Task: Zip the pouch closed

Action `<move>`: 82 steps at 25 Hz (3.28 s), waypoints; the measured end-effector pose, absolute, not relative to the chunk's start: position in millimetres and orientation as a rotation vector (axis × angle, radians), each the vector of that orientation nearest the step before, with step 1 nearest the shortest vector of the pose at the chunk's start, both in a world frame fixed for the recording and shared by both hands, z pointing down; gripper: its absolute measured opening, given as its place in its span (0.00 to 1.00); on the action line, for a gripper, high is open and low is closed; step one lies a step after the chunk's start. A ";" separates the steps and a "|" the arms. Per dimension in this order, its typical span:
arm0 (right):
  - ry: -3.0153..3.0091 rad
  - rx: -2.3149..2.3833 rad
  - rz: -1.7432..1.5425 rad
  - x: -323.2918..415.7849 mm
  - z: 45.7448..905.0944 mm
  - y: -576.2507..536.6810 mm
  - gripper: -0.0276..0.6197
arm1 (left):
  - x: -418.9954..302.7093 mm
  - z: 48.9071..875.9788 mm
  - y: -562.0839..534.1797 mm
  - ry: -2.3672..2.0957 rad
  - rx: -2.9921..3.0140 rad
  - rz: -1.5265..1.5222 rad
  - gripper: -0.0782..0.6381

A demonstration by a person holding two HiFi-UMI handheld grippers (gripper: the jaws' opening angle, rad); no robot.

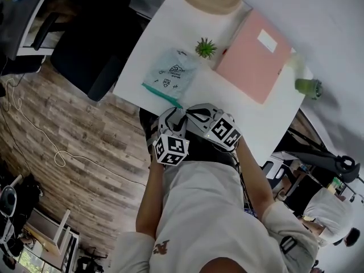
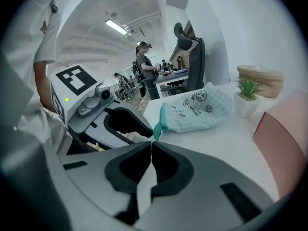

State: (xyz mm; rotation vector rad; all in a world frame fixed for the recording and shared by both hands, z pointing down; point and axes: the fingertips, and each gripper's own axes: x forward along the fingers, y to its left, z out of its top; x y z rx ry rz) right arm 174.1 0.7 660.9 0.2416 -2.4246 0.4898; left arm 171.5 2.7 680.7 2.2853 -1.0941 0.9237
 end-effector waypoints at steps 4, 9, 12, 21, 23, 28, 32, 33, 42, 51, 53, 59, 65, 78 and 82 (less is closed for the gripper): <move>-2.425 0.237 0.494 172.0 660.9 3.1 0.05 | 164.3 684.9 0.7 -1.123 2.272 0.949 0.28; -2.420 0.247 0.491 172.1 661.2 4.1 0.05 | 160.1 688.9 0.4 -1.113 2.270 0.971 0.24; -2.412 0.253 0.489 173.6 663.6 4.1 0.05 | 159.4 689.9 -0.3 -1.114 2.269 0.972 0.19; -2.401 0.266 0.489 176.2 667.6 5.0 0.05 | 171.2 690.3 2.7 -1.015 2.336 1.054 0.12; -2.388 0.277 0.484 179.3 669.2 5.3 0.05 | 171.7 690.9 3.5 -1.012 2.319 1.043 0.11; -2.360 0.320 0.476 185.9 673.0 3.2 0.05 | 171.6 690.0 2.6 -0.981 2.325 1.061 0.10; -2.347 0.335 0.470 189.6 676.1 0.9 0.05 | 171.5 689.3 1.4 -0.976 2.319 1.057 0.10; -2.346 0.337 0.474 190.4 676.4 0.3 0.05 | 171.9 689.0 1.4 -0.973 2.317 1.053 0.10; -2.329 0.365 0.471 194.2 676.6 -2.2 0.05 | 173.1 685.8 0.1 -0.954 2.312 1.039 0.10; -2.298 0.392 0.444 199.7 678.3 -1.9 0.05 | 164.9 687.0 -3.8 -0.946 2.247 0.924 0.10; -2.296 0.402 0.451 201.0 678.6 -3.3 0.05 | 164.0 687.2 -5.4 -0.938 2.264 0.946 0.10; -2.290 0.429 0.447 200.4 679.0 -4.0 0.05 | 163.1 686.6 -6.1 -0.951 2.272 0.957 0.10; -2.275 0.454 0.435 203.7 676.9 -6.0 0.05 | 158.7 681.8 -9.9 -0.965 2.270 0.955 0.10; -2.249 0.507 0.434 207.9 674.4 -9.7 0.05 | 138.9 676.1 -19.7 -1.004 2.251 0.947 0.10; -2.237 0.527 0.441 210.8 674.4 -11.4 0.05 | 129.8 676.3 -23.3 -1.013 2.242 0.949 0.10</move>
